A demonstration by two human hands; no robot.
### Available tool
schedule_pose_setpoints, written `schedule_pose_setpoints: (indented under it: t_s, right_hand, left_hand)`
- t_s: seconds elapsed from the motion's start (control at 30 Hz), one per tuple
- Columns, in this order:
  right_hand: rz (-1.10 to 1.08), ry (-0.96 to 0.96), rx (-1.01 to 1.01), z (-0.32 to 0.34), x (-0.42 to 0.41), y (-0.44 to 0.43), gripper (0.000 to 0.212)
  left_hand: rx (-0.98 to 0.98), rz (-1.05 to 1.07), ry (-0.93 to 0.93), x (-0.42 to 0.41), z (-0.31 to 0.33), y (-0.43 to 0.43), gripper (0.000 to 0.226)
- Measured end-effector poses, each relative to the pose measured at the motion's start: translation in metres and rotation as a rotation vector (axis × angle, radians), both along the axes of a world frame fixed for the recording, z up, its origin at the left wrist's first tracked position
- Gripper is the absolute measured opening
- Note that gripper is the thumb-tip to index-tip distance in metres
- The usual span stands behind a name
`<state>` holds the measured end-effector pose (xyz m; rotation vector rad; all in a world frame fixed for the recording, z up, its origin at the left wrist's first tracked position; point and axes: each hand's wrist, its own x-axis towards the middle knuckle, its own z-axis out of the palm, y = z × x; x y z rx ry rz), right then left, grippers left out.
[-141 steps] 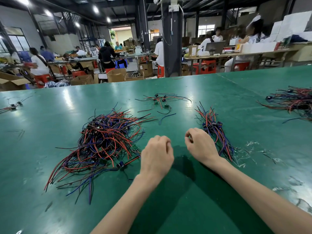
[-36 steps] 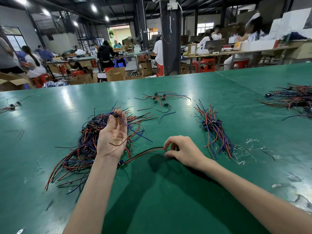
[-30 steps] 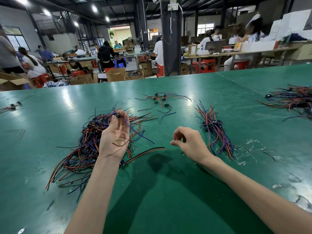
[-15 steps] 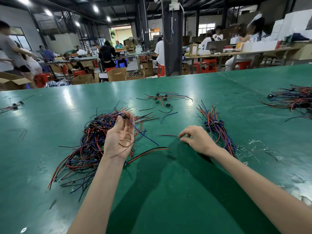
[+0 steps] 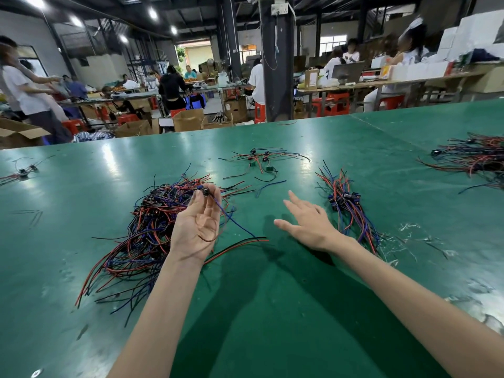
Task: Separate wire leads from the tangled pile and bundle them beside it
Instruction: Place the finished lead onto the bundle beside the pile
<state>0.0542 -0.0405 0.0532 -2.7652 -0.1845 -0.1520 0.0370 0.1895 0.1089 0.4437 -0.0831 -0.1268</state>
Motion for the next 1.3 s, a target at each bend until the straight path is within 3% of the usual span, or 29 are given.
schedule_pose_setpoints:
  t_s: [0.1,0.2,0.3,0.4,0.5,0.63,0.8,1.07,1.2,1.3]
  right_hand:
    - [0.015,-0.025,-0.045,-0.008,-0.007,0.004,0.062]
    - [0.034,-0.115,0.076,-0.004,-0.016,0.010,0.043]
    - [0.038,-0.151,0.465,0.009,-0.026,0.020,0.024]
    - [0.097,0.033,0.975,0.022,-0.040,0.028,0.029]
    - [0.154,0.188,1.181,0.025,-0.047,0.034,0.026]
    - [0.081,0.230,1.276,0.024,-0.050,0.034,0.013]
    - [0.096,0.329,1.342,0.026,-0.053,0.033,0.016]
    - [0.218,0.566,1.253,0.029,-0.060,0.028,0.005]
    - [0.228,0.485,1.238,0.031,-0.060,0.030,0.028]
    - [0.196,0.384,1.239,0.026,-0.059,0.034,0.019]
  left_hand:
    - [0.066,-0.011,0.013,0.001,-0.004,-0.006,0.015]
    - [0.241,-0.021,-0.018,-0.002,-0.008,-0.018,0.014]
    - [0.403,-0.031,-0.041,-0.008,-0.016,-0.035,0.013]
    - [0.561,-0.075,-0.040,-0.014,-0.025,-0.050,0.014]
    - [0.687,-0.098,-0.045,-0.019,-0.033,-0.058,0.016]
    - [0.710,-0.156,-0.044,-0.019,-0.032,-0.057,0.017]
    - [0.625,-0.309,0.076,-0.016,-0.030,-0.051,0.019]
    - [0.629,-0.215,0.108,-0.013,-0.031,-0.049,0.013]
    - [0.678,-0.193,0.048,-0.014,-0.033,-0.048,0.007]
    - [0.751,-0.132,0.024,-0.016,-0.034,-0.050,0.002]
